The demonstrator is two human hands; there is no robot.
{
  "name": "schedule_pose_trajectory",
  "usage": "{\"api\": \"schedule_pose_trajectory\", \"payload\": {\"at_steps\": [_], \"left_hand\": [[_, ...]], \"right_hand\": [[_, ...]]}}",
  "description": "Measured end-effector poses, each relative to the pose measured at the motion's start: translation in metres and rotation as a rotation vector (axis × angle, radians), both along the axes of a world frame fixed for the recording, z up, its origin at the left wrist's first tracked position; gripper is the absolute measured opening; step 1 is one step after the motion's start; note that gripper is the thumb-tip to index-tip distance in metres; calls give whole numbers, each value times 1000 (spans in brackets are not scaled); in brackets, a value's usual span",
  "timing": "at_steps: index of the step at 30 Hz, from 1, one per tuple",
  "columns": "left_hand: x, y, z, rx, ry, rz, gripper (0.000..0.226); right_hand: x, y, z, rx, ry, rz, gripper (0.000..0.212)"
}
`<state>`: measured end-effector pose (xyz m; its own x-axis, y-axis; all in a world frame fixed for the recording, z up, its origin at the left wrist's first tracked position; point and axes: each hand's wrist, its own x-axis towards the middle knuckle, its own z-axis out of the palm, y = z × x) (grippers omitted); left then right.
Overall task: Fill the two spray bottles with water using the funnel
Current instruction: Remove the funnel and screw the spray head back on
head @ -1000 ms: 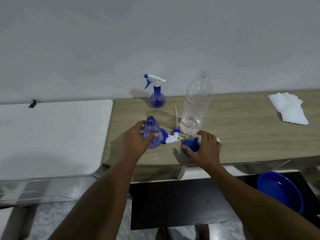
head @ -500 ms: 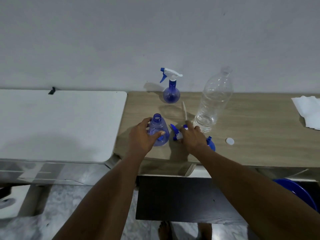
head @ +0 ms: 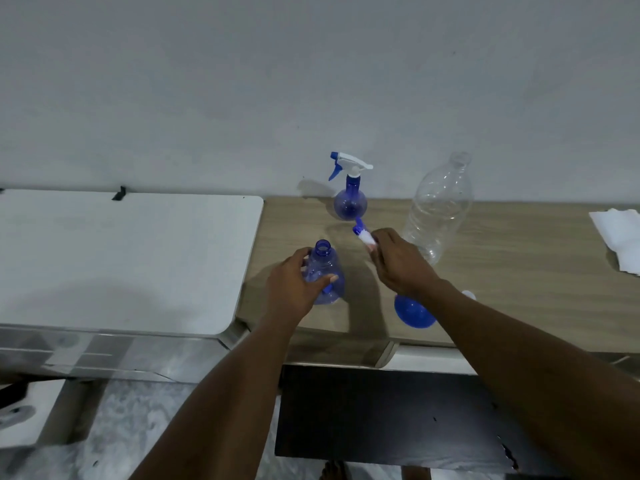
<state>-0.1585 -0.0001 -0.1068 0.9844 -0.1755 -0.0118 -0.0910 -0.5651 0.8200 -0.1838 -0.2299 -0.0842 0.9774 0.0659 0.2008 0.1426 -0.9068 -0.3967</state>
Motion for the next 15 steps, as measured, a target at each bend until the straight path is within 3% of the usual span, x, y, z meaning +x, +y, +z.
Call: {"api": "schedule_pose_trajectory", "payload": {"at_steps": [9, 15], "left_hand": [[10, -13, 8, 42, 29, -27, 61], [14, -21, 9, 15, 57, -18, 61]], "right_hand": [[27, 5, 119, 43, -157, -50, 27], [31, 19, 184, 91, -274, 26, 32]]}}
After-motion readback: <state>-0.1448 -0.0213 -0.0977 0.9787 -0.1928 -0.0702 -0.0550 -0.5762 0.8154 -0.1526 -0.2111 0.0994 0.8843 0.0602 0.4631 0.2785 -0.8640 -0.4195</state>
